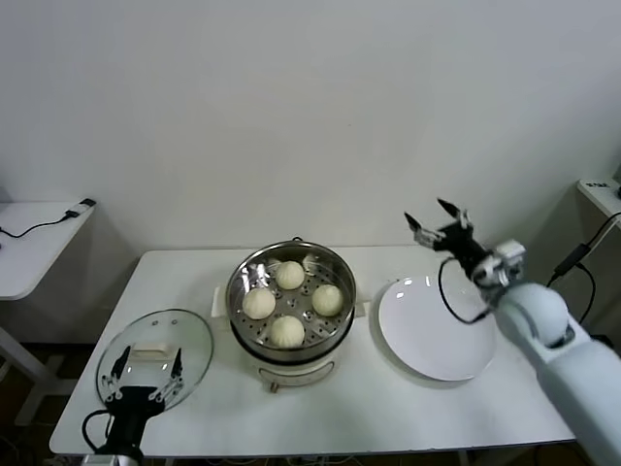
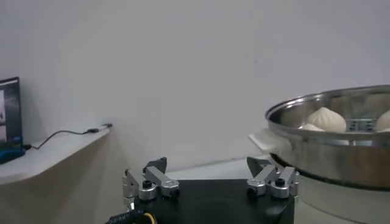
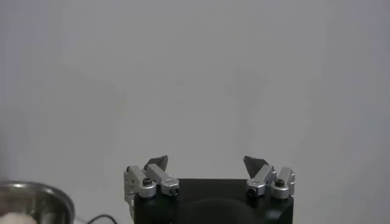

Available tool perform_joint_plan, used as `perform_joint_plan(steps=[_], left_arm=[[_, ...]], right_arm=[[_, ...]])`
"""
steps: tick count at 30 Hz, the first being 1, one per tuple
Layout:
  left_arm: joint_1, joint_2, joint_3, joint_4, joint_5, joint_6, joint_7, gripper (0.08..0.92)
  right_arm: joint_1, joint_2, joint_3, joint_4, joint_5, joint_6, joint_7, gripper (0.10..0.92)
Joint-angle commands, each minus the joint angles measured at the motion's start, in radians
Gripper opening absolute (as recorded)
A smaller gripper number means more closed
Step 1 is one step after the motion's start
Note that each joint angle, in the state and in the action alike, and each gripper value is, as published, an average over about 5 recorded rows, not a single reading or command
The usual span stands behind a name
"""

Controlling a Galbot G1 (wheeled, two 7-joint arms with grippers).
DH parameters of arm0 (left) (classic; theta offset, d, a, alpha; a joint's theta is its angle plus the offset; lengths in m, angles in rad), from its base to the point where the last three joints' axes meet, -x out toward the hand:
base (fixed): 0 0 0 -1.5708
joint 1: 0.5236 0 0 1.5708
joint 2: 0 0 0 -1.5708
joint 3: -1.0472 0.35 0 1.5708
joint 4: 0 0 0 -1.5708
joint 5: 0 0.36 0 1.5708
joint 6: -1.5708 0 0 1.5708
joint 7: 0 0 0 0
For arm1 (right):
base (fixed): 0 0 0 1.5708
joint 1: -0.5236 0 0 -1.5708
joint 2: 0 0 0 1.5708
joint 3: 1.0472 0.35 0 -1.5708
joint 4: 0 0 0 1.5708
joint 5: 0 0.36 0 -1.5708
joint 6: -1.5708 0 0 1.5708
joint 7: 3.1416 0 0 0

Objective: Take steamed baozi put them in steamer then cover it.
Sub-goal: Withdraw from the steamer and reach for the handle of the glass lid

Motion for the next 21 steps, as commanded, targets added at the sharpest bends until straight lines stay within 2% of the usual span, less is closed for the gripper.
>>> perform_joint_plan(steps=[1, 4, 7, 10, 15, 21], left_arm=[[0.006, 0.038, -0.006, 0.043, 0.127, -0.069, -0.035, 0.823], [0.006, 0.058, -0.016, 0.082, 0.323, -0.123, -0.143, 0.823], [-0.005, 0.081, -0.036, 0.141, 0.635, -0.193, -0.290, 0.823], [-0.012, 0.109, -0.049, 0.203, 0.914, -0.215, -0.389, 0.823], [-0.030, 0.148, -0.034, 0.326, 1.204, -0.151, -0.451, 0.823], [-0.153, 0.150, -0.017, 0.499, 1.312, -0.105, -0.514, 0.823]], right_arm=[[-0.612, 0.281, 0.319, 0.042, -0.167, 0.268, -0.008, 0.823], [-0.646, 0.333, 0.309, 0.026, -0.183, 0.298, -0.020, 0.823], [-0.677, 0.369, 0.302, 0.028, -0.182, 0.304, -0.022, 0.823], [-0.697, 0.386, 0.294, 0.039, -0.182, 0.307, -0.017, 0.823], [-0.722, 0.385, 0.276, 0.069, -0.172, 0.311, 0.007, 0.823], [-0.733, 0.378, 0.260, 0.118, -0.166, 0.304, 0.038, 0.823]])
